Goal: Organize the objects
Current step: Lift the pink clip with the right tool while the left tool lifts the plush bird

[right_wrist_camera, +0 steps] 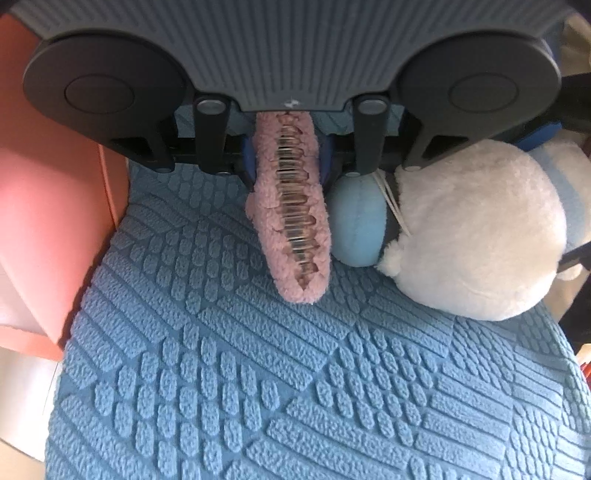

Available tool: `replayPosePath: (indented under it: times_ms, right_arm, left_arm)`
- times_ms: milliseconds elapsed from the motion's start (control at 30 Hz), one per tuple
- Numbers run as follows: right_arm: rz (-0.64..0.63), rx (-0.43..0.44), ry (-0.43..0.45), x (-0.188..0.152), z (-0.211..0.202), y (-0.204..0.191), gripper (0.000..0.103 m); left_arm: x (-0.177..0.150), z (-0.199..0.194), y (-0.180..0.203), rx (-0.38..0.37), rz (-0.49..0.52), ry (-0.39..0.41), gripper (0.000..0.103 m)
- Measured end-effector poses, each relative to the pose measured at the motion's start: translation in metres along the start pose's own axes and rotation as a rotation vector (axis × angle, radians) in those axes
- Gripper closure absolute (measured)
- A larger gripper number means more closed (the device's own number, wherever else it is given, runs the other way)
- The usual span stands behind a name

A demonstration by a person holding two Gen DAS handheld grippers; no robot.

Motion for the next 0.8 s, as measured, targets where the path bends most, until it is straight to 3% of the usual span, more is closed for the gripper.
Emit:
replayPosePath:
  times_ms: [167,300,467,533,667,800]
  right_arm:
    - [-0.019,-0.008,0.008,0.005,-0.016,-0.001,0.066]
    - [-0.034,-0.005,0.012,0.006,-0.028,-0.007,0.066]
    - [-0.046,0.0,0.014,0.003,-0.038,-0.014,0.066]
    - [-0.04,-0.001,0.01,0.0,-0.04,-0.014,0.066]
    - [-0.025,0.0,0.009,-0.006,-0.044,-0.015,0.066]
    - [-0.013,0.006,0.008,-0.039,-0.052,-0.011,0.066]
  left_arm:
    - [-0.008,-0.013,0.018,0.036,0.124,0.005,0.026]
    - [-0.021,-0.028,0.037,0.033,0.249,0.02,0.052]
    - [-0.018,-0.048,0.024,0.041,0.301,0.056,0.052]
    - [-0.023,-0.05,0.013,0.07,0.29,0.074,0.051]
    - [-0.012,-0.056,-0.018,0.025,0.148,0.047,0.015]
    - [-0.007,-0.046,-0.024,0.005,0.037,0.067,0.013]
Point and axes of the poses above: each gripper's, at about its wrist camera, not at the fingertips, and z roughly the way its jaws point, y to its right, x to its top, the point moved 7 cm from there along z, roughly the way its jaws point, and after that the axes turned 13 degrees about x, right-handed, at the moved point
